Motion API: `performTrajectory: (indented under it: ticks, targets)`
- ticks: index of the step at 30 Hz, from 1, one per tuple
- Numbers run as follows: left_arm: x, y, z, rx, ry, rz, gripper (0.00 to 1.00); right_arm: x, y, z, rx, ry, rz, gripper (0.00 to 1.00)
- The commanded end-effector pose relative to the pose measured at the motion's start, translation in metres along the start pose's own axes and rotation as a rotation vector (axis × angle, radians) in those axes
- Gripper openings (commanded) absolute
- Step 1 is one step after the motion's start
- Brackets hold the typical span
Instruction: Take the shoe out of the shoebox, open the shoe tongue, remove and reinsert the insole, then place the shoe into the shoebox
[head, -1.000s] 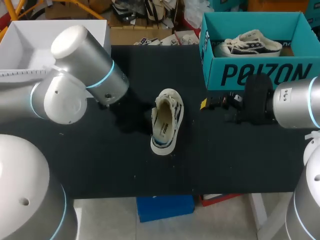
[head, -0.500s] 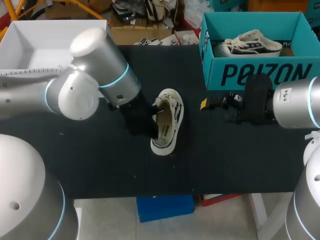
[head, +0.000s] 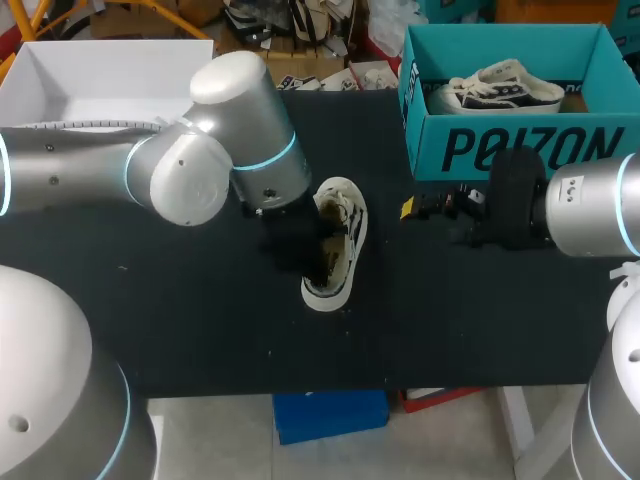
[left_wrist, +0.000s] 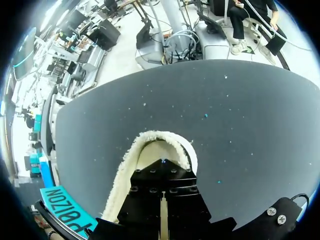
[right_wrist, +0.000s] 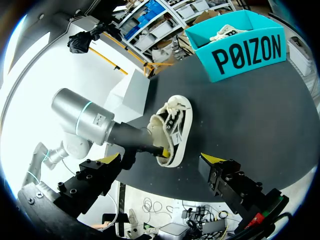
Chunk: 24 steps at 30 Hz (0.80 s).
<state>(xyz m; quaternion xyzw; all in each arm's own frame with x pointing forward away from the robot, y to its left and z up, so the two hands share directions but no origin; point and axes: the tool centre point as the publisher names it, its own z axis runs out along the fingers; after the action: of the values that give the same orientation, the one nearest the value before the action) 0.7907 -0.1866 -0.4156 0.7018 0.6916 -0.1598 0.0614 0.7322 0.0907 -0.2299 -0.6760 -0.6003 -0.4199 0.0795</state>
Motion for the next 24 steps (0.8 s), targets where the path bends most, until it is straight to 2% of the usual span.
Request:
performTrajectory:
  ticks: [1, 4, 8, 17, 22, 24]
  targets:
    - [-0.005, 0.009, 0.024, 0.009, 0.037, -0.006, 0.0, 0.001, 0.0, 0.0, 0.0, -0.002, 0.0, 1.0]
    - [-0.005, 0.009, 0.026, 0.015, 0.037, -0.013, 0.0, 0.001, 0.0, 0.0, 0.0, -0.002, 0.0, 1.0]
    - [-0.01, 0.009, 0.01, -0.002, -0.006, -0.014, 0.0, 0.001, 0.0, 0.0, 0.0, -0.002, 0.0, 1.0]
    - [-0.018, 0.003, -0.059, -0.067, -0.111, 0.013, 0.0, 0.001, 0.0, 0.0, 0.0, -0.002, 0.0, 1.0]
    - [-0.015, -0.004, -0.091, -0.053, -0.197, -0.038, 0.0, 0.001, 0.0, 0.0, 0.0, -0.002, 0.0, 1.0]
    - [-0.009, -0.003, -0.101, -0.08, -0.192, -0.049, 0.0, 0.001, 0.0, 0.0, 0.0, -0.002, 0.0, 1.0]
